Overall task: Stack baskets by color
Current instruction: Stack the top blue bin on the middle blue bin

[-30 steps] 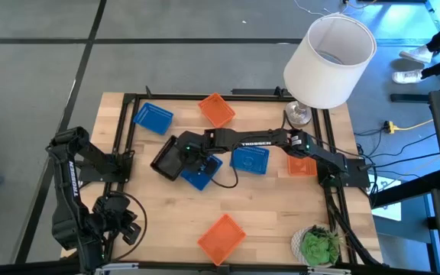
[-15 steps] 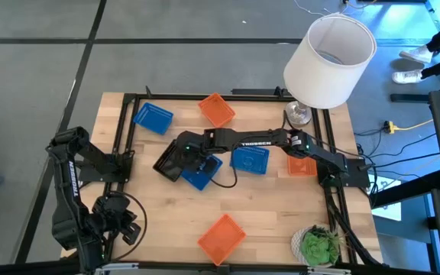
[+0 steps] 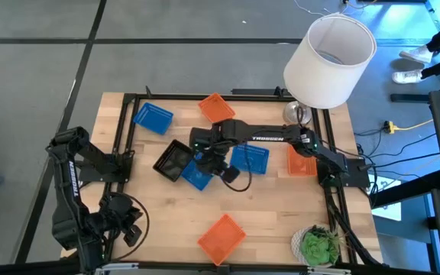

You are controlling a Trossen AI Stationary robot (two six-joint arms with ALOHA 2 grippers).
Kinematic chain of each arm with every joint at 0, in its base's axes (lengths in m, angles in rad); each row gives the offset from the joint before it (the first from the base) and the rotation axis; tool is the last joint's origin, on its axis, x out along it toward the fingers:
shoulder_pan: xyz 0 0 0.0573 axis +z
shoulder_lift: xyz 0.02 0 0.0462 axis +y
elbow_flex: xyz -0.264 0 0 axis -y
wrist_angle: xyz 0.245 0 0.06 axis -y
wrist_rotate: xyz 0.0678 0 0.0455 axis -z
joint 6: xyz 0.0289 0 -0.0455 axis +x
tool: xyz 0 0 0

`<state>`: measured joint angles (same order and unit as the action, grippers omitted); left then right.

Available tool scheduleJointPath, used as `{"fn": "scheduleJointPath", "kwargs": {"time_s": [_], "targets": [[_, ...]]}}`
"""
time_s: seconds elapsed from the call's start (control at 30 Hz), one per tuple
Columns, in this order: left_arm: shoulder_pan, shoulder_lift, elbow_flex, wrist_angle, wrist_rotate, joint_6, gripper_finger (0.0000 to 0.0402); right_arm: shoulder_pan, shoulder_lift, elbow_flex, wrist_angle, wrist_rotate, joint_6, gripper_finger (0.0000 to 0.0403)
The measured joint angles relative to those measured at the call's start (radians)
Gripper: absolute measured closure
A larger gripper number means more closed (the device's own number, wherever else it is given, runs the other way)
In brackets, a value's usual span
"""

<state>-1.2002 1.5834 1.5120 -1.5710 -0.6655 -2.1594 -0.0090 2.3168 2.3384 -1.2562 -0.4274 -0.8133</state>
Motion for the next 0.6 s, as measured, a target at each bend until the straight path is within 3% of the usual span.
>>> {"fn": "scheduleJointPath", "kwargs": {"time_s": [0.13,0.43,0.6], "targets": [[0.023,0.001,-0.026,0.0,-0.054,0.023,0.0337,0.001,-0.035,0.0,-0.118,-0.031,0.081,0.0301],[0.191,0.0,-0.136,0.0,-0.049,0.055,0.0337,0.0,-0.089,0.001,-0.32,-0.141,0.14,0.0301],[0.309,-0.033,-0.185,-0.001,-0.027,0.149,0.0337,0.0,-0.139,0.0,-0.316,-0.078,0.214,0.0301]]}}
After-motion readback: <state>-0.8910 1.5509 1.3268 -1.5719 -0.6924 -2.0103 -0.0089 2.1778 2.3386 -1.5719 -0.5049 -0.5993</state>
